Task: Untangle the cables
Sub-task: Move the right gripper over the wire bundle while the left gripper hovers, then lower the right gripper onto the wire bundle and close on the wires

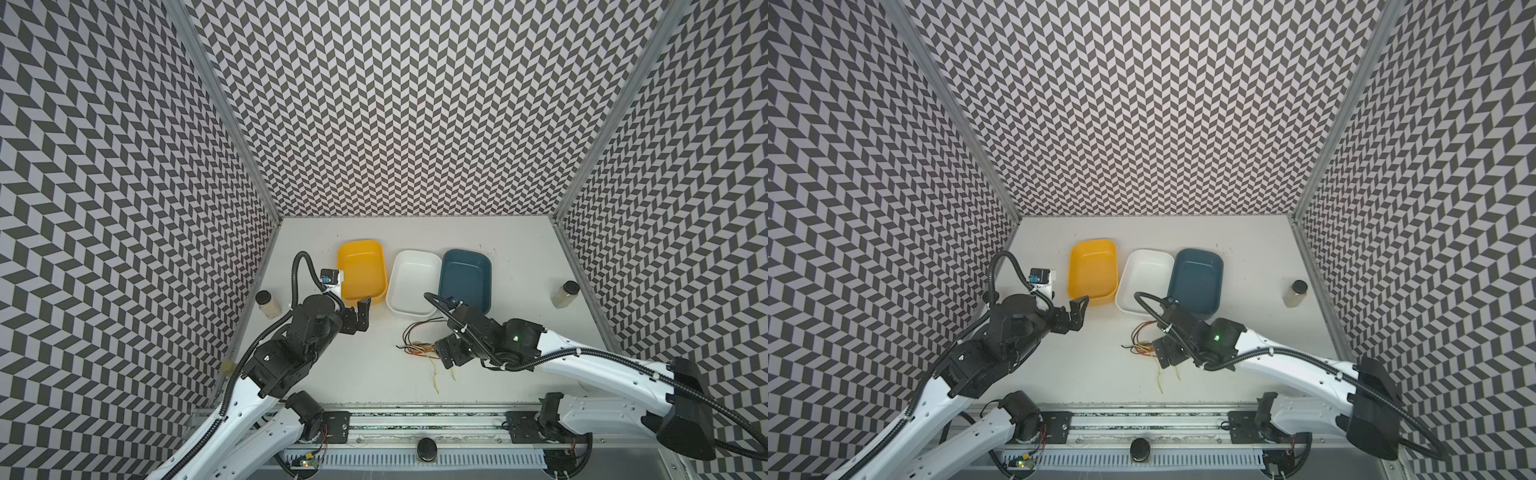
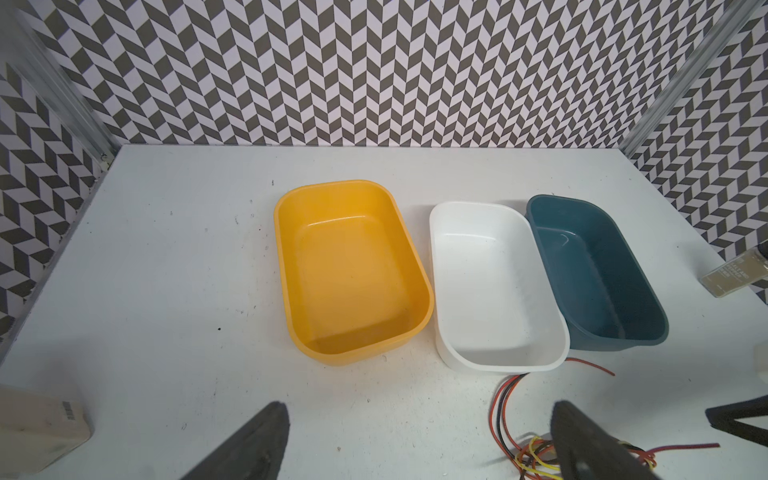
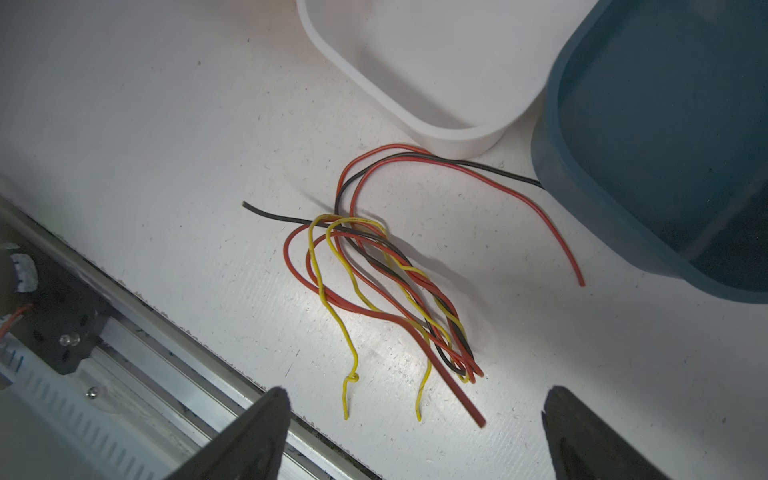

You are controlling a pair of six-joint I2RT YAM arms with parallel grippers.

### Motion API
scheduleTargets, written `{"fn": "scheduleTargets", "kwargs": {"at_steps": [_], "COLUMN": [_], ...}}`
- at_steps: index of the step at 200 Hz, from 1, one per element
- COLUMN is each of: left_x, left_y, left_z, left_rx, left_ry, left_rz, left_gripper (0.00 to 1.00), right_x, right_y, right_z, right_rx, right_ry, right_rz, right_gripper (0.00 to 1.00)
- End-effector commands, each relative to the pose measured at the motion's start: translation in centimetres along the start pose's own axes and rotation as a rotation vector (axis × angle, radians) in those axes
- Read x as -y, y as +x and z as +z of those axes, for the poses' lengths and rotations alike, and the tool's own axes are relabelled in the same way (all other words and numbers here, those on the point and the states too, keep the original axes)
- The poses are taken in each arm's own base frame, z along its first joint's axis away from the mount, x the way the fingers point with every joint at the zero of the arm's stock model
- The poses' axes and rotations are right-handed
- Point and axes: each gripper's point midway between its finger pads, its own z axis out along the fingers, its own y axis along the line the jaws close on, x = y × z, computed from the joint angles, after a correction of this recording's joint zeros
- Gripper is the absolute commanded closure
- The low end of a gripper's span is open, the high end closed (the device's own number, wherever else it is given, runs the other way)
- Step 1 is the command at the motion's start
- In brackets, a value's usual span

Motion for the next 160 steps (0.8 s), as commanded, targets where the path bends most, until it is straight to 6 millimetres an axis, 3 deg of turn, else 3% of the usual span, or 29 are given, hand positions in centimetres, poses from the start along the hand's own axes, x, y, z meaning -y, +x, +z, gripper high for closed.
{"fn": "scheduleTargets", "kwargs": {"at_steps": [1, 31, 71, 160], "left_x": [0.2, 0.2, 0.2, -0.9], "left_y": [0.1, 0.1, 0.1, -0.9], "left_z": [-0.1, -0.1, -0.1, -1.4], "left_rx": [-0.003, 0.0, 0.0, 0.062], "left_ry": [0.009, 0.01, 0.009, -0.037], "left_rz": [0.008, 0.009, 0.009, -0.002], "left_gripper": [0.0, 0.0, 0.0, 0.01], "right_x": [-1.2, -1.3, -3.3, -3.2], "right_y": [-0.3, -0.1, -0.3, -2.0], "right_z": [0.1, 0.6, 1.0, 2.8], "right_rx": [-0.03, -0.072, -0.054, -0.054], "right_ry": [-0.024, 0.02, -0.047, 0.052], "right_rz": [-0.08, -0.153, -0.238, -0.326], "right_gripper": [0.04, 0.05, 0.05, 0.06]}}
